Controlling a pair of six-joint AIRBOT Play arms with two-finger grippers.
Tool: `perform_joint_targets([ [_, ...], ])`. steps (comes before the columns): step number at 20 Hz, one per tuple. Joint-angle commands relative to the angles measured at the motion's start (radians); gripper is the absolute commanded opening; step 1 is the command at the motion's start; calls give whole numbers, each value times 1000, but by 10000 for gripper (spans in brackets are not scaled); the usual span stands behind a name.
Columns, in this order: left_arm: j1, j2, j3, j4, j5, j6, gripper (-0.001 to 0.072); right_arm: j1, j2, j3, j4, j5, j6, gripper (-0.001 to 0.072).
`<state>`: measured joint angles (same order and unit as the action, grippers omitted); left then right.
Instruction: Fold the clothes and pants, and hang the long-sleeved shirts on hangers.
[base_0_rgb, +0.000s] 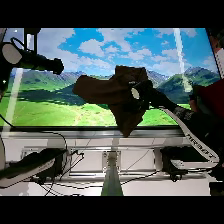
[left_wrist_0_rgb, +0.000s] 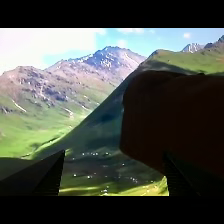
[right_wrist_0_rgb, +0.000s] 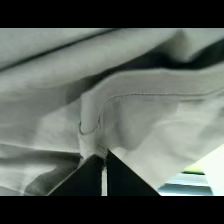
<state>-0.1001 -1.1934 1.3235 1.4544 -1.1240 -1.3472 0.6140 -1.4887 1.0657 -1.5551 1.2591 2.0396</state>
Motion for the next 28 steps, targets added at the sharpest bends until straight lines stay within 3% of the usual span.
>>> perform_joint_targets([
  [1, 3, -1, 0, 10, 7, -1, 673, 1, 20, 82, -47, 10, -77, 11],
  [3, 19, -1, 0, 21, 21, -15, 527, 1, 71, 196, -85, 0, -109, 12],
  [8, 104, 0, 0, 19, 9, -41, 527, -23, 311, 426, -281, -17, -179, 12],
  [11, 148, -1, -8, -2, -31, -67, 527, -167, 478, 429, -312, 93, -231, 12],
  [14, 130, -8, -105, -148, -47, -42, 527, -361, 570, 414, -311, 251, -375, 12],
  [16, 96, -31, -216, -256, -42, 2, 527, -485, 589, 395, -302, 327, -412, 12],
  [21, -14, -158, -409, -440, 46, 10, 528, -615, 590, 312, -251, 280, -412, 12],
  [25, -138, -263, -413, -651, 92, 261, 529, -614, 590, 247, -213, 242, -412, 12],
  [26, -175, -281, -413, -678, 124, 304, 529, -614, 590, 235, -210, 237, -412, 12],
  [28, -238, -305, -412, -690, 199, 309, 529, -614, 590, 226, -208, 232, -412, 12],
])
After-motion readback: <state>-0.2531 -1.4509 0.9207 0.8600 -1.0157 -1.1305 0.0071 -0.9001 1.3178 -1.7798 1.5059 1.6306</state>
